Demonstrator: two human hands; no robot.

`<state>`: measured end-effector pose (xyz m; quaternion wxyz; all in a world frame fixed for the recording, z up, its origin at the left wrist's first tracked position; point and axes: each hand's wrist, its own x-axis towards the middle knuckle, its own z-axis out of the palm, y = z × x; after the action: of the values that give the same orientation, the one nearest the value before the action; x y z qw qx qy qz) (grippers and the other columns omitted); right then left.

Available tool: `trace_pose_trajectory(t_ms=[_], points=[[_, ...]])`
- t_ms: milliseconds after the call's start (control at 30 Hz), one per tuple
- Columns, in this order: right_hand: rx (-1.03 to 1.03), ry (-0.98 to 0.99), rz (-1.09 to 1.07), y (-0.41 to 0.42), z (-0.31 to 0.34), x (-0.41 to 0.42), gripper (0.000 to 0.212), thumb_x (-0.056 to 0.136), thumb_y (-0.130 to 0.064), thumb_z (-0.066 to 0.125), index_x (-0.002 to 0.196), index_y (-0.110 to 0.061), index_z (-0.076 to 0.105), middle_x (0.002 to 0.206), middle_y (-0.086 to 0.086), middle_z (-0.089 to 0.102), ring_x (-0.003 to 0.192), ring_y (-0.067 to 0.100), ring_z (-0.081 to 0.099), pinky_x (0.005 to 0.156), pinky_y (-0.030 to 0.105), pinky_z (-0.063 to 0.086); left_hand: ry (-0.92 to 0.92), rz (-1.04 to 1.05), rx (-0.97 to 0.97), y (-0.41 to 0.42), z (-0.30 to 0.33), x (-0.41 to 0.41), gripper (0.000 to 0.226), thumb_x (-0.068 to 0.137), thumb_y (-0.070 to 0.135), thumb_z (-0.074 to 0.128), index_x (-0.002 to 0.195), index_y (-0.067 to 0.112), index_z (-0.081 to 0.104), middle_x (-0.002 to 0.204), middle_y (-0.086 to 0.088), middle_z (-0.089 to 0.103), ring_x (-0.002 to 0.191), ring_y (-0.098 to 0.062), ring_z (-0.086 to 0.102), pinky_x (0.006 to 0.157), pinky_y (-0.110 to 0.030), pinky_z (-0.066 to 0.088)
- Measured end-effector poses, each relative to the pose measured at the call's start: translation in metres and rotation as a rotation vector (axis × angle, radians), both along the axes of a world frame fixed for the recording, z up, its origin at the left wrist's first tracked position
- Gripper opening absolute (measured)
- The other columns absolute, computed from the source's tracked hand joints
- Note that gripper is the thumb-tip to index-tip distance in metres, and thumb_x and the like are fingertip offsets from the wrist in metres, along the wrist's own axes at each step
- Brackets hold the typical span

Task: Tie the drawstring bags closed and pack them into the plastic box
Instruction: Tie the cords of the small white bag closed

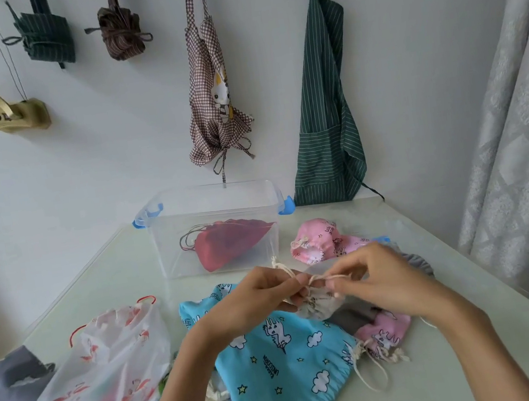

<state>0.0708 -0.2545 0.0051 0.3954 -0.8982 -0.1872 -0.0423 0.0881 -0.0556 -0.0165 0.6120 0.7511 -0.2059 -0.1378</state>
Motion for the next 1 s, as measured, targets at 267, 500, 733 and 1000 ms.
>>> trace_pose_trajectory(t_ms=[267,500,733,1000], points=[[0.111,-0.031,-0.044,-0.012,0.016,-0.009,0.006,0.067,-0.023,0.082,0.071,-0.025,0.078,0.069,-0.008,0.074,0.069,0.009,0.07,0.065,0.018,0.054,0.085,0.065,-0.229,0.008,0.0,-0.001,0.027,0.065,0.036,0.077,0.078,0.012,0.078,0.096,-0.008,0.075,0.1,-0.011,0.068,0.075,-0.018,0.055],[-0.128,-0.003,0.088,0.008,0.026,-0.024,0.012,0.067,-0.032,0.082,0.07,-0.041,0.074,0.066,-0.02,0.071,0.063,-0.007,0.063,0.057,0.005,0.043,0.173,0.154,-0.378,0.003,0.002,0.001,0.025,0.049,0.023,0.084,0.072,0.014,0.079,0.086,0.003,0.075,0.077,-0.009,0.071,0.068,-0.014,0.054],[-0.083,-0.048,0.029,0.01,0.023,-0.02,0.018,0.079,-0.05,0.063,0.095,-0.042,0.069,0.079,-0.023,0.068,0.073,-0.012,0.059,0.064,0.007,0.043,0.14,0.191,-0.349,0.007,0.005,-0.002,0.031,0.074,-0.008,0.068,0.054,0.016,0.072,0.07,0.002,0.073,0.068,-0.007,0.069,0.065,-0.014,0.054],[0.093,-0.172,0.064,0.019,0.001,-0.001,0.025,0.081,-0.022,0.07,0.096,-0.042,0.069,0.08,-0.013,0.052,0.07,0.002,0.048,0.063,0.011,0.039,-0.084,0.22,-0.264,0.005,0.006,-0.004,0.026,0.065,-0.001,0.08,0.055,0.02,0.07,0.067,-0.001,0.072,0.067,-0.009,0.068,0.069,-0.016,0.054]])
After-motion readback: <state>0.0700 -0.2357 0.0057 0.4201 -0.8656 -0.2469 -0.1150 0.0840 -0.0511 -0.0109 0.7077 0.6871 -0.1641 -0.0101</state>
